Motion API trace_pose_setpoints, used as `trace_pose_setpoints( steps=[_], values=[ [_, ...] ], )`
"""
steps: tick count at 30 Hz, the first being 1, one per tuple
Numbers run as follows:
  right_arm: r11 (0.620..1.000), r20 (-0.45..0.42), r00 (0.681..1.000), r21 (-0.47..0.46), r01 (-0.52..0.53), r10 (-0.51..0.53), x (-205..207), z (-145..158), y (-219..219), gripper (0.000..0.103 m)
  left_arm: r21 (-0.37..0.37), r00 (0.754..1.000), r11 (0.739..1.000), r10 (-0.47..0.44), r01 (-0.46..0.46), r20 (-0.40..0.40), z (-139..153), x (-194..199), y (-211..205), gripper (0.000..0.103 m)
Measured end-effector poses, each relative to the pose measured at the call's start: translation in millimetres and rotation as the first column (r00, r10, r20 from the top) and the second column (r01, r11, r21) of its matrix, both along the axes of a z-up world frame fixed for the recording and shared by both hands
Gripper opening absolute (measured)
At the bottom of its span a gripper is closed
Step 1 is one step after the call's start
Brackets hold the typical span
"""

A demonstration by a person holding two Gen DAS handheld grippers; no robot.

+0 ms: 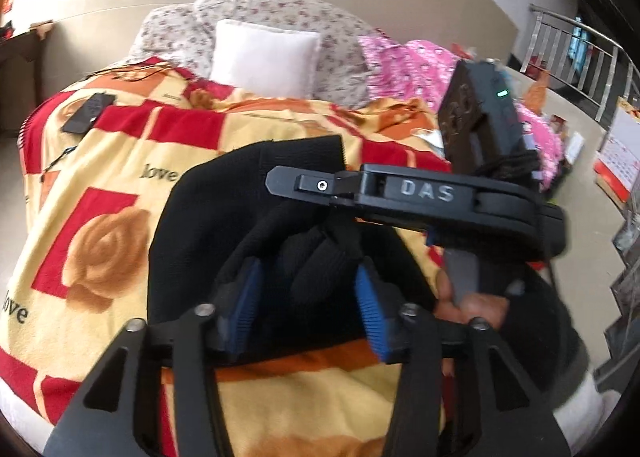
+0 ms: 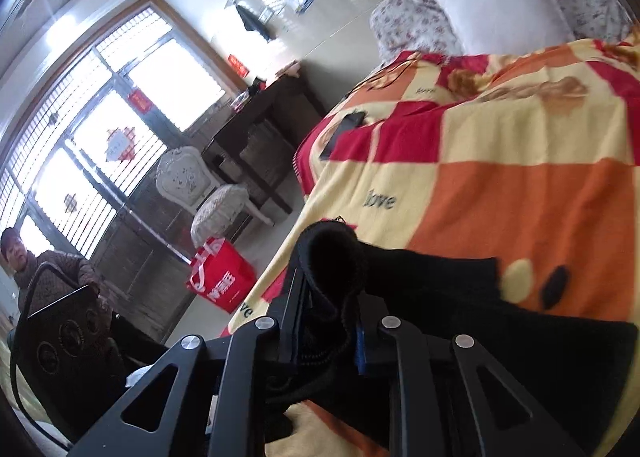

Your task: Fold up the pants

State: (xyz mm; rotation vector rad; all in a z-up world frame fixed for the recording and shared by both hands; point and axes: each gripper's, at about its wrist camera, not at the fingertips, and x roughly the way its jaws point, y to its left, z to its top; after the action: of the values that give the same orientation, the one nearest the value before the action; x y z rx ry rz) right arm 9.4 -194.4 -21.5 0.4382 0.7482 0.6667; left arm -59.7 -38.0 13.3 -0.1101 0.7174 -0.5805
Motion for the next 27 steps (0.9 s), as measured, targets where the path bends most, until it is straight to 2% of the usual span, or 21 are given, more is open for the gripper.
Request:
trace_pose_setpoints(
  steps=[2,4,5,9,14,21,23,24,27],
  values=[
    [1.000,-0.004,1.000,0.010,0.021,-0.021,-1,0,-13,0.018,-0.005,0.999,0.999,-0.033,0.033,0.009,7,-5,0,0.053],
    [0.999,-0.003,0.999,0.007,0.044,-0.044,-3,-1,-24,0.018,0.006,0.999,1.000,-0.027,0.027,0.029,13,-8,2,0.067],
    [0.998,-0.004,0.998,0.009,0.058,-0.058,-4,-2,-31,0.018,0.001,0.999,1.000,-0.025,0.025,0.038,17,-9,6,0.070],
    [0.994,-0.007,0.994,0.009,0.107,-0.107,-11,-1,-58,0.018,0.005,0.999,1.000,0.027,-0.027,0.030,17,3,18,0.070],
    [0.988,-0.018,0.989,-0.038,0.148,-0.149,-28,-1,-81,0.018,0.032,0.992,0.993,0.118,-0.116,-0.047,-5,34,22,0.070],
    [0.973,-0.051,0.976,-0.106,0.207,-0.213,-26,-17,-95,0.018,0.123,0.989,0.986,0.122,-0.112,-0.083,-38,52,-8,0.070],
    [0.955,-0.033,0.970,-0.187,0.231,-0.241,-19,-21,-91,0.018,0.161,0.988,0.980,0.129,-0.114,-0.086,-47,55,-18,0.070],
    [0.947,-0.034,0.968,-0.216,0.237,-0.250,-14,-25,-89,0.019,0.170,0.987,0.979,0.132,-0.114,-0.095,-51,57,-21,0.070],
    [0.945,-0.050,0.962,-0.209,0.253,-0.269,-4,-35,-94,0.030,0.189,0.985,0.973,0.151,-0.133,-0.087,-57,58,-28,0.074]
  ],
)
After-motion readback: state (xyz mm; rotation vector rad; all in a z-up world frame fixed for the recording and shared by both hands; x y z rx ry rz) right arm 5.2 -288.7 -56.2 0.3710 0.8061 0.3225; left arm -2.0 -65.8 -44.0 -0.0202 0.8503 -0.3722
